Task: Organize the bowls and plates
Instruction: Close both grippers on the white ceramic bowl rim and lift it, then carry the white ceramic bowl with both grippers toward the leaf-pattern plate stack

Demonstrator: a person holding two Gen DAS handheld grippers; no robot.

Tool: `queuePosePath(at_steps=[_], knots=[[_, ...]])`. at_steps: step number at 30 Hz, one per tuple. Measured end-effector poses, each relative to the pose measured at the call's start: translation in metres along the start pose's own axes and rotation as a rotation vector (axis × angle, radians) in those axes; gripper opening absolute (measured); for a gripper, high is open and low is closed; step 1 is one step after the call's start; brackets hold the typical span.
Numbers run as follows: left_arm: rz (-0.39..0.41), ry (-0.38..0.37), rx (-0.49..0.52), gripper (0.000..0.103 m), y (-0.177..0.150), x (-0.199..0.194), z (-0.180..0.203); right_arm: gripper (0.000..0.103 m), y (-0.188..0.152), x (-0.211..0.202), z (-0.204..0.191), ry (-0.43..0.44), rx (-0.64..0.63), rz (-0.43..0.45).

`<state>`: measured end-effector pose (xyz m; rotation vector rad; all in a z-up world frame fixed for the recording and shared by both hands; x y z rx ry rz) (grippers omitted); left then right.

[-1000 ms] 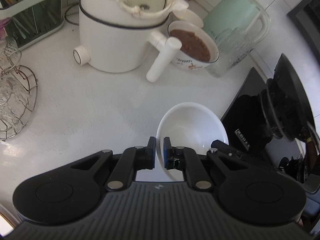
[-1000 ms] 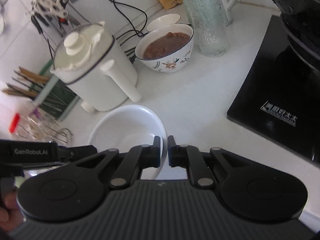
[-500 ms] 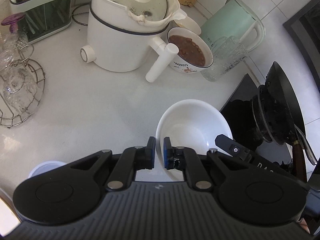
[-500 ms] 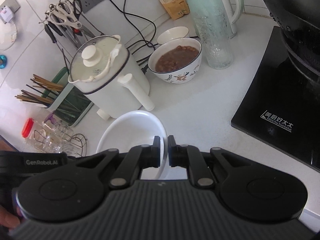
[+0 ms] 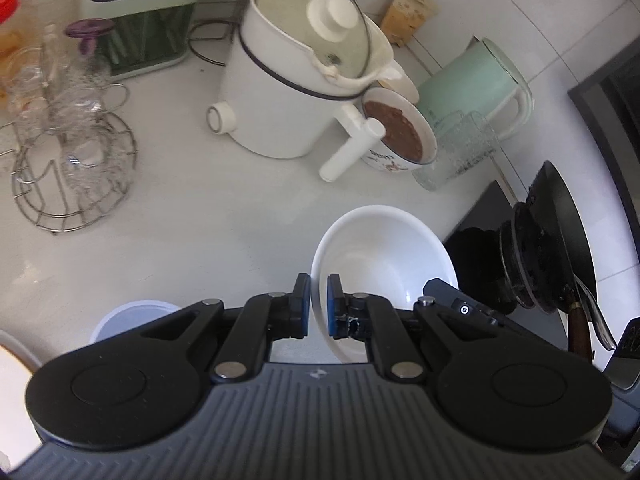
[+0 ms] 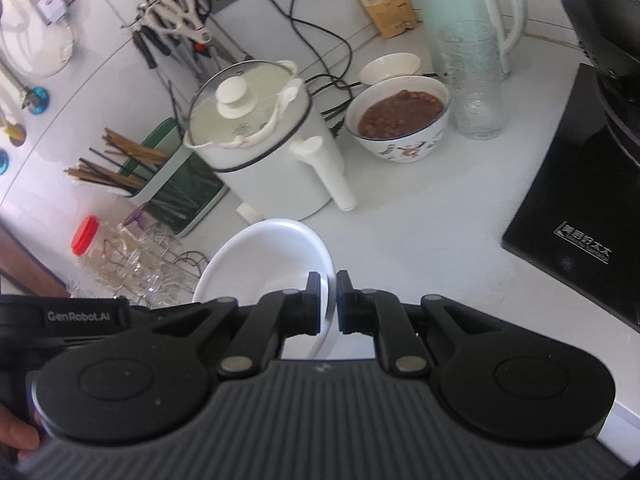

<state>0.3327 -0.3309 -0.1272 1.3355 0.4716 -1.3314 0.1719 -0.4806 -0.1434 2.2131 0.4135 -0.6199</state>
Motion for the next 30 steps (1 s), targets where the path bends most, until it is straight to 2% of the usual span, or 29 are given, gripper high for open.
queuePosePath(at_steps=[16,21,30], knots=[[0.058,0.048,-0.129,0.009,-0.013,-0.038,-0.059,0.012,-0.002,0.022,-0.051,0.106,-0.094,-0.075],[0.066,0.08,-0.171,0.009,-0.023,-0.044,-0.078,0.012,-0.011,0.034,-0.064,0.133,-0.125,-0.133],[0.032,0.139,-0.259,0.009,-0.045,-0.045,-0.116,0.012,-0.039,0.061,-0.08,0.175,-0.13,-0.26]])
Point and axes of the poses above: each gripper's, at about its wrist camera, not at the fingertips, and x roughly the way its jaws point, z to its right, y to its top, the point moved 4 cm from there along x, roughly the way its jaws point, and after that the axes turned 11 degrees about y, right-handed, at the moved point
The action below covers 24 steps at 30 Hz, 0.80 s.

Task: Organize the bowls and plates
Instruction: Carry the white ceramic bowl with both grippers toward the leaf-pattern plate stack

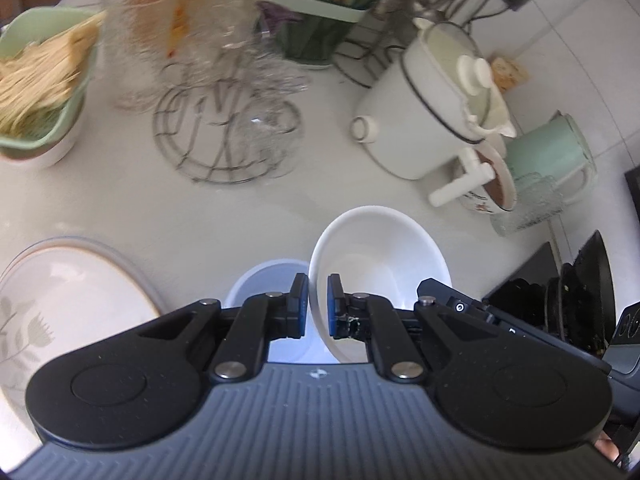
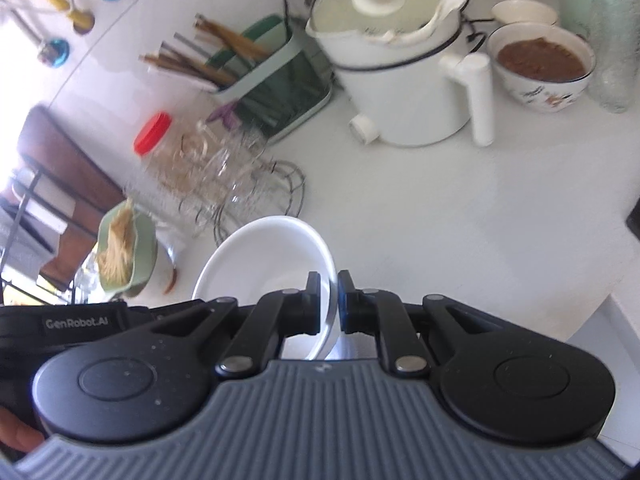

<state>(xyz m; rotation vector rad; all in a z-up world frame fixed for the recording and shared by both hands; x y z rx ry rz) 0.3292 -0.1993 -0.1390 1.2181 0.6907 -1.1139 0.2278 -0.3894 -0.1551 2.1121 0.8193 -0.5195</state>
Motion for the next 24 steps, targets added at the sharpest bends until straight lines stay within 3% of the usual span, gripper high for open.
queuePosePath(at_steps=[14,24], knots=[[-0.061,0.061,-0.02,0.01,-0.015,0.013,-0.036,0.012,-0.027,0.037,-0.011,-0.006,-0.07,-0.14],[-0.077,0.078,-0.019,0.01,-0.022,0.015,-0.049,0.013,-0.033,0.045,-0.014,-0.014,-0.094,-0.161]])
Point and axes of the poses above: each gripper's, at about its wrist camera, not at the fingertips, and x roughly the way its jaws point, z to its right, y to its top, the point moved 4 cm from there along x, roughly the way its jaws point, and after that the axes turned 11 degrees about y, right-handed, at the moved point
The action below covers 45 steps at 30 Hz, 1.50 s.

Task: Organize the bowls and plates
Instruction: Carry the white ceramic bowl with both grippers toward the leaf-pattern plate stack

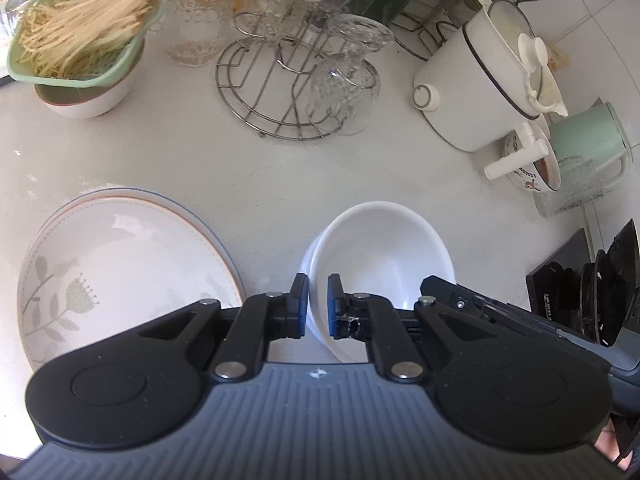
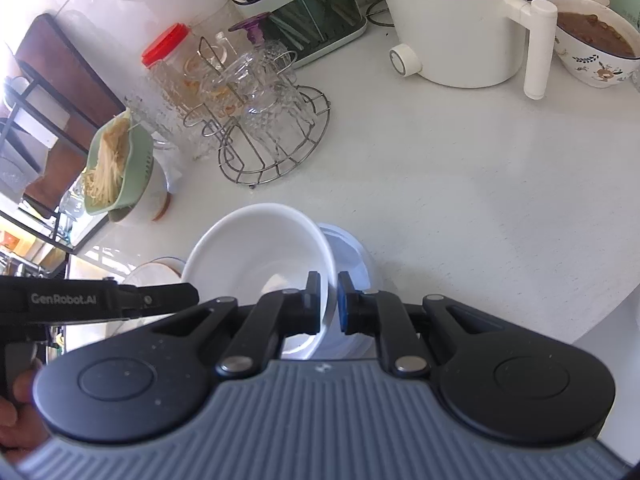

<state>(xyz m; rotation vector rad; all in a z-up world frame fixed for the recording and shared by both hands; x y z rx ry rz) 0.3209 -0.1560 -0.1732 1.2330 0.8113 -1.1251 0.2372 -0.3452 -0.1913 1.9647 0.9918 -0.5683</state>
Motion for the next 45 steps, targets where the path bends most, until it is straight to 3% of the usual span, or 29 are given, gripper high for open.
queuePosePath(at_steps=[3,5,7,8,10,12,14,23,29,35,38,40,45], knots=[[0.006,-0.004,-0.01,0.01,0.0,-0.002,-0.003,0.013,0.002,-0.001,0.0,0.019,-0.004,0.006],[0.001,-0.007,-0.019,0.018,0.001,-0.003,-0.006,0.013,0.004,-0.004,-0.002,0.027,-0.017,0.017],[0.011,-0.005,-0.026,0.033,0.0,-0.005,-0.008,0.013,0.007,-0.008,0.0,0.043,-0.008,0.03],[0.019,-0.006,-0.028,0.035,0.0,-0.007,-0.009,0.014,0.009,-0.009,0.002,0.047,-0.004,0.037],[0.03,-0.013,-0.036,0.038,0.0,-0.009,-0.01,0.019,0.012,-0.011,0.005,0.038,-0.003,0.047],[0.037,-0.02,-0.045,0.038,0.001,-0.011,-0.012,0.035,0.014,-0.011,0.01,0.028,0.008,0.055],[0.046,-0.025,-0.045,0.039,0.002,-0.012,-0.012,0.04,0.016,-0.009,0.014,0.02,0.009,0.06],[0.034,-0.034,-0.023,0.04,0.004,-0.002,-0.006,0.039,0.008,0.034,0.031,0.04,0.037,-0.046],[0.017,-0.024,0.013,0.04,0.008,0.008,0.003,0.038,0.001,0.048,0.047,0.067,0.15,-0.073],[-0.001,-0.014,0.022,0.04,0.014,0.016,0.009,0.031,-0.006,0.062,0.057,0.091,0.204,-0.123],[-0.007,-0.011,0.025,0.041,0.015,0.017,0.01,0.022,-0.007,0.067,0.056,0.098,0.218,-0.147],[-0.015,-0.007,0.028,0.048,0.016,0.019,0.011,0.019,-0.006,0.068,0.054,0.087,0.203,-0.146],[-0.029,0.007,0.059,0.052,0.017,0.025,0.012,0.017,-0.005,0.065,0.052,0.053,0.171,-0.134]])
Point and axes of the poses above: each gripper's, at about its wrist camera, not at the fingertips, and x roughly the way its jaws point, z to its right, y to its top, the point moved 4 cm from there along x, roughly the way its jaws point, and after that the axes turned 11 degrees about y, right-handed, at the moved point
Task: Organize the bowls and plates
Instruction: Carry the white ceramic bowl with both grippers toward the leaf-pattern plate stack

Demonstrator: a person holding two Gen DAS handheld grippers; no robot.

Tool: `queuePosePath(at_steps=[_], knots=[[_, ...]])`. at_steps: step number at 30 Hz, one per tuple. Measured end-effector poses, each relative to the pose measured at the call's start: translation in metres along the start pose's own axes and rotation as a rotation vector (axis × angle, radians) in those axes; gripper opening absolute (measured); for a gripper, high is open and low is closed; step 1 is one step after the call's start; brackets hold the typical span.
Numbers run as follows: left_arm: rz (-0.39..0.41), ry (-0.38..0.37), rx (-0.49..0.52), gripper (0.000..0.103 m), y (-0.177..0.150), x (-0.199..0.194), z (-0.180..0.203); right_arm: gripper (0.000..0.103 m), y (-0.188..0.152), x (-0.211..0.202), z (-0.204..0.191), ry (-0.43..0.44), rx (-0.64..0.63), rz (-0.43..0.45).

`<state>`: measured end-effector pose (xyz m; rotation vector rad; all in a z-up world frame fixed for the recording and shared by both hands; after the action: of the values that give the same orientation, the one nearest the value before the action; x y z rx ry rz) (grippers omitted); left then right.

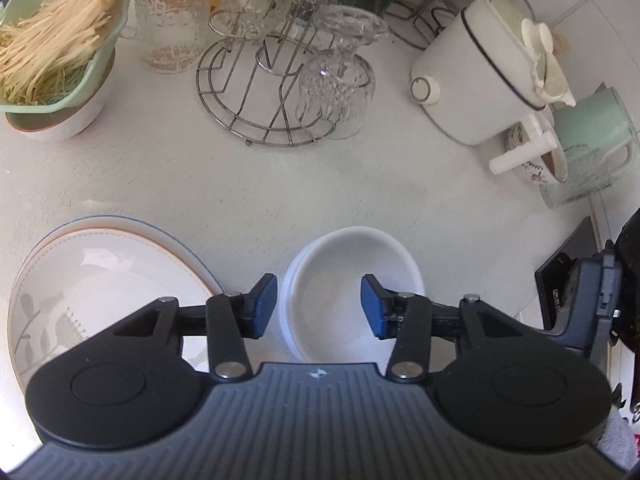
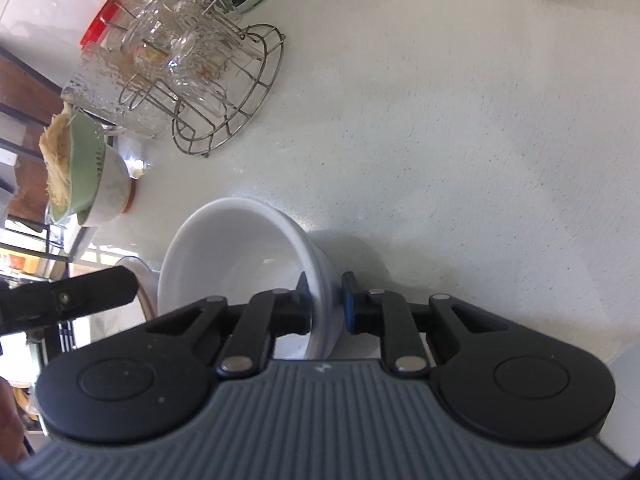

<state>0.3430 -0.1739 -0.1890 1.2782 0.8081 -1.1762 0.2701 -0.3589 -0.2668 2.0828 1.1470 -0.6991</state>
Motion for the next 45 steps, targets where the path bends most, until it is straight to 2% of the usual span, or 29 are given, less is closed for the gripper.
queuePosePath(at_steps=[2,5,11,15,21,27,32,45], knots=[[0.002,0.01,-0.005,0.052,0.001,0.003,0.0,0.017,0.001,-0.004,0.003,-0.017,0.0,0.01],[-0.009,-0.012,-0.004,0.052,0.002,0.009,0.004,0.017,0.0,-0.011,0.01,-0.033,0.022,0.03],[-0.02,-0.036,0.073,0.052,0.002,0.022,0.025,0.016,-0.001,-0.024,0.022,-0.056,0.055,0.064],[-0.039,-0.054,0.085,0.052,0.002,0.035,0.035,0.016,-0.003,-0.03,0.028,-0.07,0.072,0.076],[-0.073,-0.043,0.124,0.05,-0.002,0.051,0.045,0.016,-0.005,-0.034,0.033,-0.071,0.071,0.073],[-0.097,-0.034,0.12,0.031,-0.007,0.06,0.049,0.016,-0.006,-0.035,0.034,-0.064,0.066,0.072],[-0.093,0.007,0.107,0.016,-0.01,0.066,0.047,0.016,-0.005,-0.033,0.031,-0.07,0.037,0.062],[-0.092,0.015,0.074,0.015,-0.016,0.077,0.047,0.017,-0.004,-0.032,0.028,-0.037,-0.049,0.029]])
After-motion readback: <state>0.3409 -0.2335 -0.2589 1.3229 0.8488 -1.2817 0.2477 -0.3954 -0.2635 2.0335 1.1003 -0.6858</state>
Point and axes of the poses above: each gripper's, at about its wrist camera, not at the fingertips, and x roughly the way its jaws point, z to its right, y to its top, the point moved 4 cm from there along x, roughly the way its jaws point, and after that the axes turned 11 degrees about y, right-handed, at the moved point
